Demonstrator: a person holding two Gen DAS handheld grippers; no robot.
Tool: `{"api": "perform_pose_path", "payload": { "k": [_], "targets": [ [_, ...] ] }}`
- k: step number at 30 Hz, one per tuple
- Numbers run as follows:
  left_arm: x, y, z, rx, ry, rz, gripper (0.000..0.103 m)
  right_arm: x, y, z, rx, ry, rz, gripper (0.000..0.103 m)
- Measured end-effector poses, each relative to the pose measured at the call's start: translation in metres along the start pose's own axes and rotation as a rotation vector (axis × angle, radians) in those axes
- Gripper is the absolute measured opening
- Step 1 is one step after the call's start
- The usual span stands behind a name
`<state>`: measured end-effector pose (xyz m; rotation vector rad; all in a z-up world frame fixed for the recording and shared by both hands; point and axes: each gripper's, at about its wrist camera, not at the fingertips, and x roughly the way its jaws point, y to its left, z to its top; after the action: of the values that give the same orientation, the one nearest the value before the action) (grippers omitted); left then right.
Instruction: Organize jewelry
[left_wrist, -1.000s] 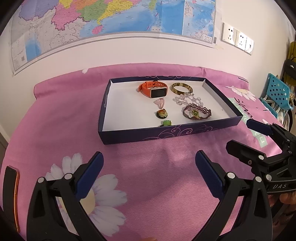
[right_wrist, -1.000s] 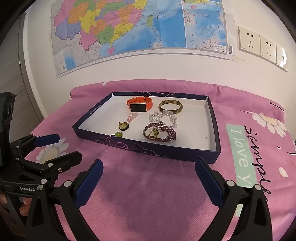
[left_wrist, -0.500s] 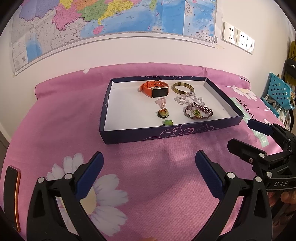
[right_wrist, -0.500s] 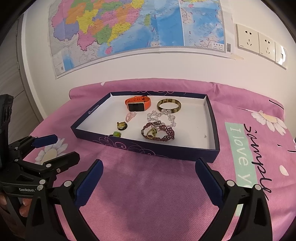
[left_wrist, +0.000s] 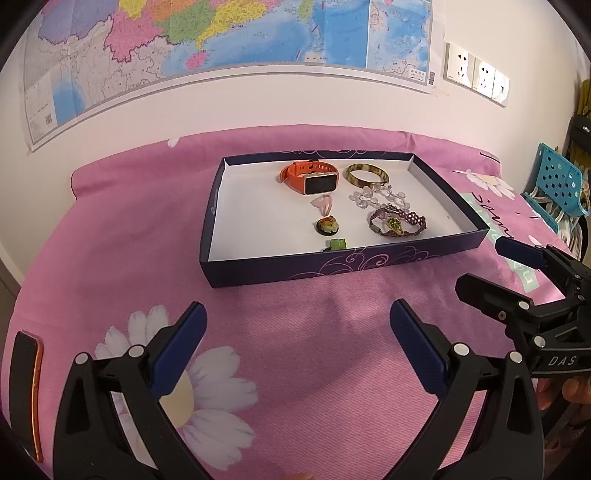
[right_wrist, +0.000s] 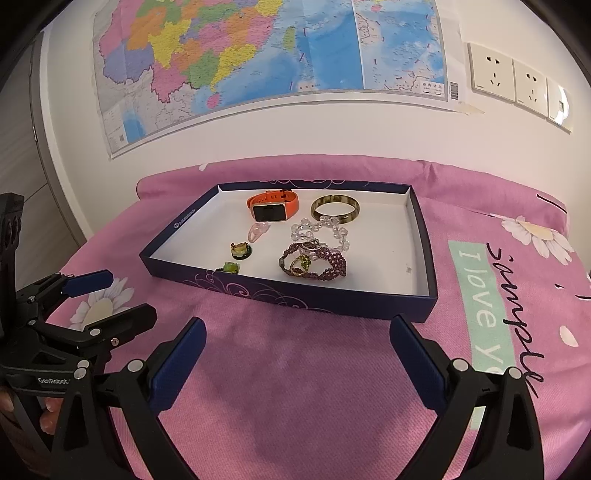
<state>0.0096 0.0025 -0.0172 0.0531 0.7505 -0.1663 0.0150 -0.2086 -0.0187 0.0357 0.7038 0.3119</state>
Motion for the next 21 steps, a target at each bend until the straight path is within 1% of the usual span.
{"api": "perform_pose_path", "payload": {
  "k": [21],
  "targets": [
    [-0.0016,-0.0013,-0.0009,0.007,0.002,0.002,0.098,0.0018,-0.0028,0.0008,0.015,0.005,-0.005,0.096]
  ]
}}
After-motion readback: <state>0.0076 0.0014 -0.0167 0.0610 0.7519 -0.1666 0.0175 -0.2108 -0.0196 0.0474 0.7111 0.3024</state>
